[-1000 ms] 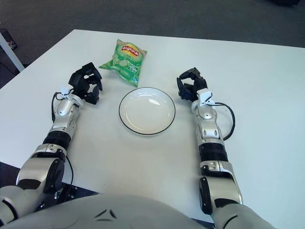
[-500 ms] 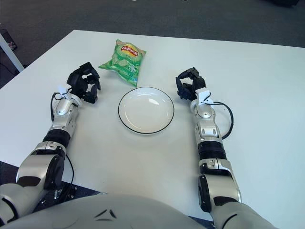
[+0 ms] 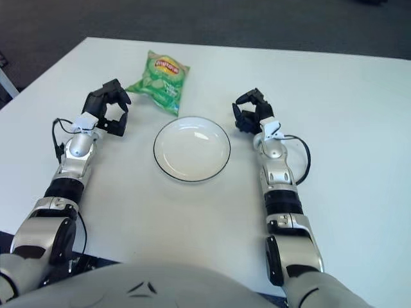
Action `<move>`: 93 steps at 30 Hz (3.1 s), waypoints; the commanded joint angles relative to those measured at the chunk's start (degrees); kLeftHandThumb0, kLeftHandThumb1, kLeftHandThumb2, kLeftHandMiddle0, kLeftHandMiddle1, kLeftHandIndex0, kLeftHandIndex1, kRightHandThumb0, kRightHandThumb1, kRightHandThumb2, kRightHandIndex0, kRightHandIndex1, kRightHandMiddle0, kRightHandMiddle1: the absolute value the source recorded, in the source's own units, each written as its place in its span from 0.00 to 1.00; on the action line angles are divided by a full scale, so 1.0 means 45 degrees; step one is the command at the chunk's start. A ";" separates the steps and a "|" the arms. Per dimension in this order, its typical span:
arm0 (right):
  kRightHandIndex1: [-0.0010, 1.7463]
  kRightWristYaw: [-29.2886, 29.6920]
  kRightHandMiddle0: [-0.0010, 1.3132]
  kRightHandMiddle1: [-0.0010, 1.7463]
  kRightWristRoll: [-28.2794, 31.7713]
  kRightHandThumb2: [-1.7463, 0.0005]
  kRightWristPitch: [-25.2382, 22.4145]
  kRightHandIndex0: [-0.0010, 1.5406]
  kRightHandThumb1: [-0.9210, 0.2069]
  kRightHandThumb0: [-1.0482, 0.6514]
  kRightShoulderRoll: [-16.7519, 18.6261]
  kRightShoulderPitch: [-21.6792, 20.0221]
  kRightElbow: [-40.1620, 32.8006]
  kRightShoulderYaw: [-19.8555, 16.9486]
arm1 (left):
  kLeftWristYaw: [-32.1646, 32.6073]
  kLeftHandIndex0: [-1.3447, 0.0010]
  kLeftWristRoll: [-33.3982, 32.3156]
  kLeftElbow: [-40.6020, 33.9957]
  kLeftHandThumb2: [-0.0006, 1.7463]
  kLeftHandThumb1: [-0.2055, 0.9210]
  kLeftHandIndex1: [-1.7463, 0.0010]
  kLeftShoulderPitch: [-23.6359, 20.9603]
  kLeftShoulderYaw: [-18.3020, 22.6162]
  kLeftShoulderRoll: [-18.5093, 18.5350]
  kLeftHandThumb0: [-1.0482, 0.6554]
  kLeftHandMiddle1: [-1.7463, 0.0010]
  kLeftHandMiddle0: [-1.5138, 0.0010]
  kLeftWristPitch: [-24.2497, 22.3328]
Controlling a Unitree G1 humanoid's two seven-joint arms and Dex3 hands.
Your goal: Put the snack into the plate.
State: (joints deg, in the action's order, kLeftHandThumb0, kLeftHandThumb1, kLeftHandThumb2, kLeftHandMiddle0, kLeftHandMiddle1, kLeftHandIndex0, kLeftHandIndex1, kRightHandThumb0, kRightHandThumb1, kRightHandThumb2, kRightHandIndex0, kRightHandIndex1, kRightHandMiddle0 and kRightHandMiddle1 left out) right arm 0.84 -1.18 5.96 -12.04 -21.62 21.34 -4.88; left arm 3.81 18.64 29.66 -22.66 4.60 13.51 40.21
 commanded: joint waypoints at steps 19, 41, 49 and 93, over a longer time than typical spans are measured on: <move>1.00 0.0121 0.21 1.00 -0.0256 0.59 -0.1466 0.78 0.12 0.40 0.0065 0.1135 0.0673 0.0195 | 0.3024 0.72 0.6270 -0.7112 0.66 0.60 0.00 0.1929 -0.0999 0.0653 0.61 0.00 0.74 -0.3626; 1.00 0.0114 0.21 1.00 -0.0273 0.58 -0.1439 0.77 0.14 0.40 0.0058 0.1156 0.0651 0.0269 | 0.3696 0.99 0.8777 -0.5424 0.58 0.55 0.31 -0.1361 -0.2925 0.3404 0.33 0.35 0.93 -0.3597; 1.00 0.0182 0.21 1.00 -0.0364 0.58 -0.1362 0.77 0.13 0.40 0.0069 0.1159 0.0673 0.0347 | 0.3719 1.00 0.9739 -0.3678 0.54 0.54 0.44 -0.2899 -0.4065 0.3974 0.27 0.50 0.99 -0.3843; 1.00 0.0405 0.22 1.00 -0.0453 0.56 -0.1417 0.78 0.15 0.40 0.0202 0.1307 0.0358 0.0424 | -0.1271 1.00 0.6831 0.6115 0.27 0.68 0.83 -0.8624 -0.7838 0.3866 0.11 1.00 1.00 0.1072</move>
State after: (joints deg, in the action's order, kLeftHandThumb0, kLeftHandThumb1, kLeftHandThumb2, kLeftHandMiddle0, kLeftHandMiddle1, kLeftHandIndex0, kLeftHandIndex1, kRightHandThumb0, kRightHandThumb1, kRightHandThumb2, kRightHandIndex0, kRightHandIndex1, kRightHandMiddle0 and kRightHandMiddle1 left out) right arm 3.10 -1.79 3.27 -12.11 -19.35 20.13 -4.40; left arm -0.38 50.29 56.32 -60.57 -30.27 31.17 45.43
